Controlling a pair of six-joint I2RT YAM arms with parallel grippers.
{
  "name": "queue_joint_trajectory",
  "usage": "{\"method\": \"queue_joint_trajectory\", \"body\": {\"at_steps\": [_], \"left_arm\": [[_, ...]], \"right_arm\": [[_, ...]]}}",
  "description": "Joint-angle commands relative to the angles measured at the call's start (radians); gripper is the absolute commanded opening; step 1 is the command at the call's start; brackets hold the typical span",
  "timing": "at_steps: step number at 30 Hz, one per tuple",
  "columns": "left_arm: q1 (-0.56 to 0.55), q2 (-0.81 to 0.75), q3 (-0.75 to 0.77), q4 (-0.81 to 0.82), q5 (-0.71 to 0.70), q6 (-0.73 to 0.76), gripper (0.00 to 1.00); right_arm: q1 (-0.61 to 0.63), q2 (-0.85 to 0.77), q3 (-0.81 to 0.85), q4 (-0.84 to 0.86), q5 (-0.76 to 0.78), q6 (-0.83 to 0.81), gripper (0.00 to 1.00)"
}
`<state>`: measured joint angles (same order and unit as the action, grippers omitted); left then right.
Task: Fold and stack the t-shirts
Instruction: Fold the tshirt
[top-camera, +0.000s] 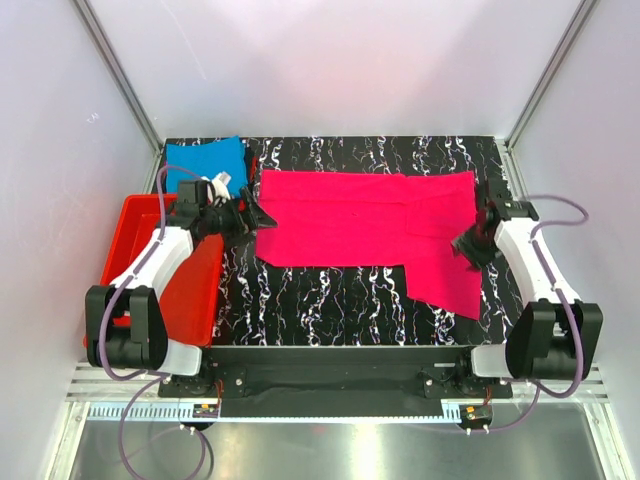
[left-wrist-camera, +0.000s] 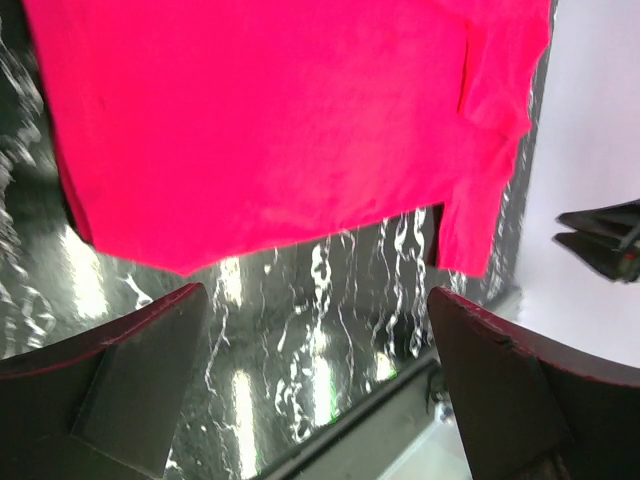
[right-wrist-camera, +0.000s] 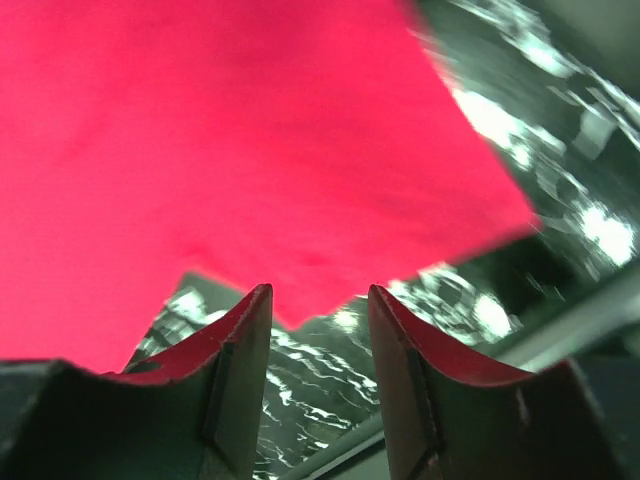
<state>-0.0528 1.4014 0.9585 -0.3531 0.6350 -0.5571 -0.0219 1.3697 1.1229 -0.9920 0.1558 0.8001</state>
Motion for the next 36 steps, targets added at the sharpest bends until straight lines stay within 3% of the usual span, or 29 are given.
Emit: {"method": "queue_joint_trajectory", "body": {"at_steps": [1,7,13,18,25,36], "left_arm": [[-0.013,-0.024,-0.015,0.085,0.135,-0.015,0.99],[-0.044,-0.047,-0.015,-0.023,0.013,0.042,0.96],[-0.082,-0.068,-0.030,-0.024,-0.035,0.068,0.96],[-0.097,-0.081,-0.041,0.000,-0.012,0.057,0.96],[-0.099,-0.099,-0.069,0.035,0.040,0.046,0.96],[-0.098,-0.133,-0.101,0.066,0.025,-0.009,0.99]], "right_arm": [[-0.071,-0.029,-0.070,-0.152,0.093,0.207,0.49],[-0.122,-0.096,-0.205,-0.174,0.152,0.342,0.49],[-0.151,-0.102,-0.305,-0.157,0.179,0.461,0.49],[-0.181,-0.107,-0.400,-0.016,0.102,0.505,0.50],[-0.181,-0.040,-0.442,0.039,0.106,0.574,0.50],[-0.181,-0.083,-0.460,-0.032,0.194,0.727,0.48]]}}
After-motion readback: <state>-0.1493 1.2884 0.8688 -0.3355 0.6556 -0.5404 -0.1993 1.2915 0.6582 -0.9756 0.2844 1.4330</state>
